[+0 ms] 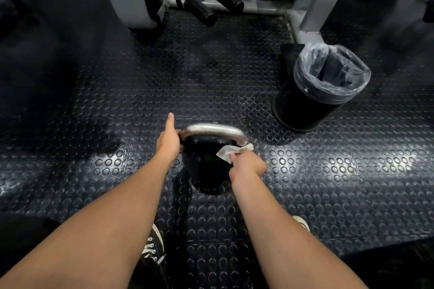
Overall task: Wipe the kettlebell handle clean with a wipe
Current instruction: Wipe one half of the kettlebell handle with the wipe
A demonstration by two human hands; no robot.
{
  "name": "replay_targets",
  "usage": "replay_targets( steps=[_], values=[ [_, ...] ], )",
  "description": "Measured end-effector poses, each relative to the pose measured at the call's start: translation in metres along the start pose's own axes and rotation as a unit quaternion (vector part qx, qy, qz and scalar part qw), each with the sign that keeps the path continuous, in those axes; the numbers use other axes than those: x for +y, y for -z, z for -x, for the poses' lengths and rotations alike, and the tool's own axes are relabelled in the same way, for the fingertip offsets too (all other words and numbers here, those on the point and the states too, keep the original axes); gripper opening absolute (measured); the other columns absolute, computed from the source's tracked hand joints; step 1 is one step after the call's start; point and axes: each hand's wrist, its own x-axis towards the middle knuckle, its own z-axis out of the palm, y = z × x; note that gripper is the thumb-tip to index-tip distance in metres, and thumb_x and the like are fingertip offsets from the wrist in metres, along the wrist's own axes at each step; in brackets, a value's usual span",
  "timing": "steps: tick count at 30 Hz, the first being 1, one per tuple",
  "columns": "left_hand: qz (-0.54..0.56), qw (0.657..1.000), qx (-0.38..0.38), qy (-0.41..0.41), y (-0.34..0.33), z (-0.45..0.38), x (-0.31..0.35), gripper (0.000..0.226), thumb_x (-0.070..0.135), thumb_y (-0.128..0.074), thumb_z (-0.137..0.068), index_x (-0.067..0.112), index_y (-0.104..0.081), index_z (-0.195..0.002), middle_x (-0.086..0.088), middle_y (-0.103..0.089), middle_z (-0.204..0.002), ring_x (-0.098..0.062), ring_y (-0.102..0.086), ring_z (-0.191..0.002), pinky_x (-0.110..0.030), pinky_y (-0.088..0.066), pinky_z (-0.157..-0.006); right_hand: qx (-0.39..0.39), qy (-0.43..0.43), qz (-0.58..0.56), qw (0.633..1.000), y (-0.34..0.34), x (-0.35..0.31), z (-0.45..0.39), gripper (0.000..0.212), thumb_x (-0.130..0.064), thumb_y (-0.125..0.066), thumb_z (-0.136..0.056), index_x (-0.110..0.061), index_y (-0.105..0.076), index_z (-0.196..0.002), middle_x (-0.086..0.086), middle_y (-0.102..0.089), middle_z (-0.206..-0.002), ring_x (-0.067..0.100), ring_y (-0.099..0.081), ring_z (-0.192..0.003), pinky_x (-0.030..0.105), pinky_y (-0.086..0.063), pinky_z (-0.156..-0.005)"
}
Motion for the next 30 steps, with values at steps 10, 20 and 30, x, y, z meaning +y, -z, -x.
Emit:
replay_targets(
  steps=[10, 20, 30],
  values=[
    [-0.015, 1.0, -0.008, -0.005, 0.0, 0.004, 0.002, 0.125, 0.12, -0.027, -0.043, 0.025, -0.085, -0.099, -0.011, -0.082, -0.108, -0.033, -0.075, -0.112, -0.052, -0.048, -0.113, 0.042, 0.118, -0.035, 0.992, -0.004, 0.027, -0.004, 0.024, 0.004, -0.064, -0.086, -0.02, -0.064, -0.081, 0.007, -0.071, -0.092, 0.014, -0.069, -0.079, 0.014, -0.05, -0.059],
    [-0.019, 1.0, 0.009, -0.006, -0.003, 0.026, 0.013, 0.137, 0.12, -0.022, -0.034, 0.016, -0.08, -0.1, -0.016, -0.081, -0.109, -0.036, -0.076, -0.108, -0.054, -0.052, -0.109, 0.072, 0.164, 0.057, 0.982, -0.004, 0.033, -0.018, 0.019, -0.008, -0.072, -0.083, -0.025, -0.067, -0.077, 0.0, -0.072, -0.088, 0.012, -0.068, -0.079, 0.022, -0.052, -0.068],
    [0.008, 1.0, 0.015, -0.001, -0.005, 0.035, 0.017, 0.118, 0.111, -0.03, -0.053, 0.018, -0.081, -0.105, -0.012, -0.082, -0.107, -0.032, -0.077, -0.107, -0.052, -0.053, -0.11, 0.057, 0.204, 0.08, 0.974, 0.003, 0.041, -0.033, 0.024, -0.008, -0.072, -0.084, -0.03, -0.067, -0.075, -0.005, -0.072, -0.086, 0.01, -0.068, -0.079, 0.023, -0.053, -0.07]
  ],
)
